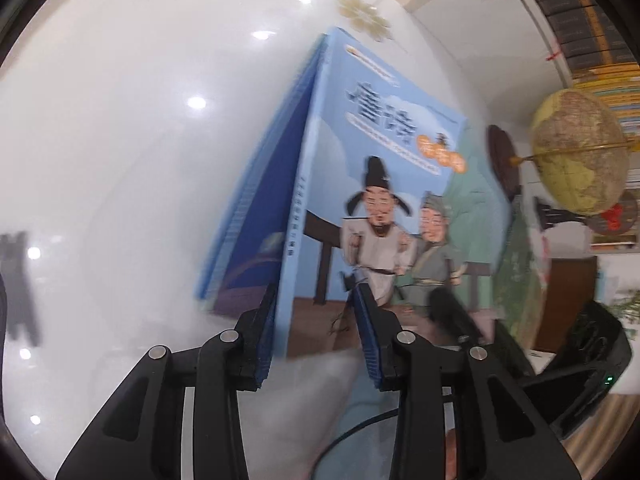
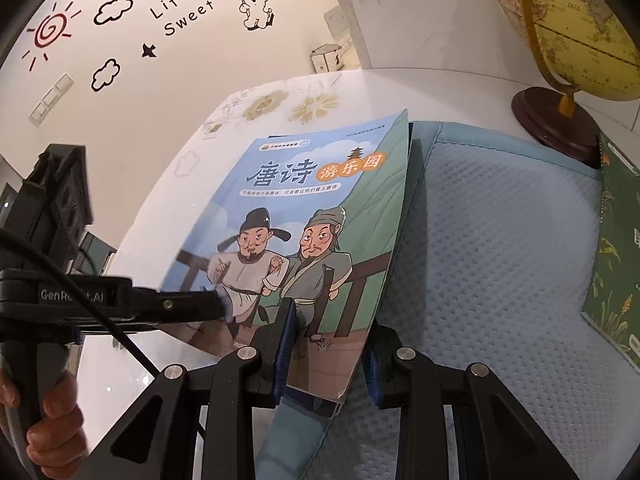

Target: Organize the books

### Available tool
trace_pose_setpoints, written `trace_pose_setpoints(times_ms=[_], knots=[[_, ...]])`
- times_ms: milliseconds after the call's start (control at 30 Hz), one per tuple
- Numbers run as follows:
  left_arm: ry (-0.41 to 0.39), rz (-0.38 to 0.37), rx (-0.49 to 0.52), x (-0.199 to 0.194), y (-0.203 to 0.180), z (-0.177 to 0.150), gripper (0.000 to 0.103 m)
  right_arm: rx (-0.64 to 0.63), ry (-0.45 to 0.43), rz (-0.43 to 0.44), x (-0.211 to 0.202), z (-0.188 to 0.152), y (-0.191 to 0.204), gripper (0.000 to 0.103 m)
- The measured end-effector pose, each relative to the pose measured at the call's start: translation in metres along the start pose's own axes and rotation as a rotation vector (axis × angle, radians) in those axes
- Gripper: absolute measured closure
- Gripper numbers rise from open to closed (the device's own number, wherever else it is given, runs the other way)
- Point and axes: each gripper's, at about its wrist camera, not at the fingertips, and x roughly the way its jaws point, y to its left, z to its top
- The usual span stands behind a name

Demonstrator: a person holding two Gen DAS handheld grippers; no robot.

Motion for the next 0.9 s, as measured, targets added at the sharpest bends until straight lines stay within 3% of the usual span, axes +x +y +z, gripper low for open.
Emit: trace_pose_setpoints(times_ms=[67,200,400,500,600,733,900], knots=[[-0.015,0.039,0.002,-0.005,0.006,-0.001,0.07,-0.002,-0.005,-0.016,0.0,-0.002,0.002,0.074],[-0.046,0.038,-0.02,-0.01,0.015,0.001,0.07,0.01,0.002,-0.014,-0.001,-0.004,0.009,0.074],[-0.156,0.083,-0.029,-0.027,0.02,-0.002,0.07,0.025,0.012,-0.012,0.007,-0.005,0.023,0.072],[-0.166,0.094,-0.002,-0.033,0.014,-0.006,0.07,-0.003,0.023,-0.01,0.009,-0.008,0.028,0.07],[-0.188,0.11,0.054,-0.036,-0.003,-0.015,0.07,-0.015,0.05,-0.005,0.003,-0.01,0.02,0.066],[-0.209,0.068,0.142,-0.037,-0.038,-0.033,0.07,-0.035,0.045,-0.046,-0.032,-0.024,-0.006,0.049],[-0.193,0.04,0.302,-0.02,-0.117,-0.071,0.07,-0.011,-0.008,-0.127,-0.096,-0.054,-0.065,0.048]])
